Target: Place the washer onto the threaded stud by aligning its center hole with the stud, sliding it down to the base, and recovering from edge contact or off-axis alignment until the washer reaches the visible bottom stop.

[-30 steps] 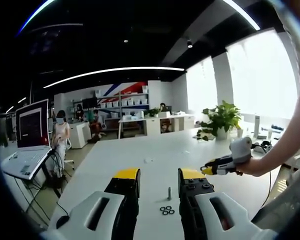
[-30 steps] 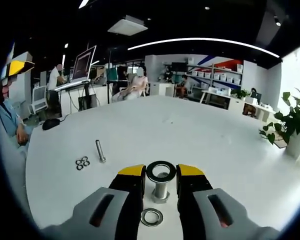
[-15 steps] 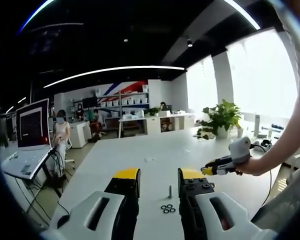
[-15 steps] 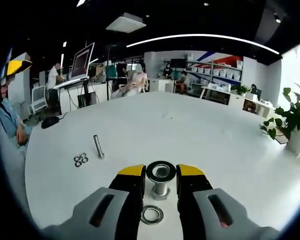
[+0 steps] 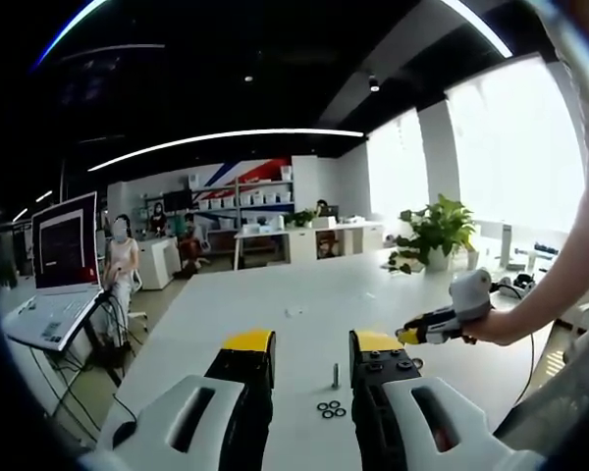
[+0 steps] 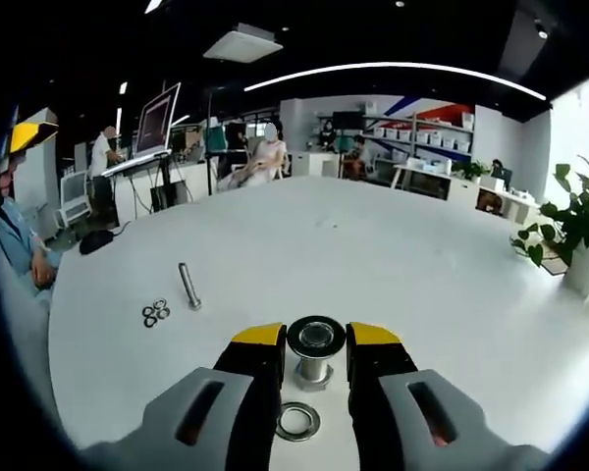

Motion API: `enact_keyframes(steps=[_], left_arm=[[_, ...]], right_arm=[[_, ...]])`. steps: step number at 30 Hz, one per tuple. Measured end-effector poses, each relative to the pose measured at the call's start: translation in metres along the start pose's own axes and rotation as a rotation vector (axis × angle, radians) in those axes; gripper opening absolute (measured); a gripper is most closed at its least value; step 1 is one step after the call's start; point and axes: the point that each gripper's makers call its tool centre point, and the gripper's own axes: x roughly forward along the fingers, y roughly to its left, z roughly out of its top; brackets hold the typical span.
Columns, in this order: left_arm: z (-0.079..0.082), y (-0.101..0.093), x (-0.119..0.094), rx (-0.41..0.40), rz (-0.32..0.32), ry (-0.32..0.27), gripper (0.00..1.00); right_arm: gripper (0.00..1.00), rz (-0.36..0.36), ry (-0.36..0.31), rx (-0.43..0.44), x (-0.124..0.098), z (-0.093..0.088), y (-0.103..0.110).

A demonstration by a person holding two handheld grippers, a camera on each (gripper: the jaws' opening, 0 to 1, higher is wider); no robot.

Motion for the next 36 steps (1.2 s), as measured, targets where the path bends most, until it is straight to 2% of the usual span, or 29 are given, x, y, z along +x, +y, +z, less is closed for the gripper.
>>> enact_keyframes(steps=[6, 8, 10, 12, 15, 36], left_arm=[[-0.0012, 0.001, -0.0006, 0.0, 0.003, 0.003, 0.28], [-0.0017, 0.0016, -0.0009, 0.001, 0.005, 0.004, 0.28], [-0.0019, 0.0021, -0.0012, 0.0, 0.006, 0.005, 0.28], [-0.0026, 0.0024, -0.0011, -0.001, 0.007, 0.005, 0.28], [-0.0039, 0.0022, -0.0006, -0.003, 0.007, 0.007, 0.28], [-0.0057, 0.0021, 0.0034, -0.015, 0.004, 0.003, 0.28]], right_arm=[[0.26, -0.003, 0.007, 0.008, 0.0017, -0.0029, -0.0001], [0.16, -0.004, 0.016, 0.007, 0.0019, -0.0051, -0.0009], [0.18, 0.01, 0.015, 0.024, 0.0036, -0.0064, 0.0016], [0.23, 0.008, 0.034, 0.002, 0.0046, -0.0097, 0.0032], [0.25, 0.007, 0.02, 0.027, 0.002, -0.0085, 0.0031], [0.28, 0.003, 0.012, 0.05, -0.0032, -0.0064, 0.0048]])
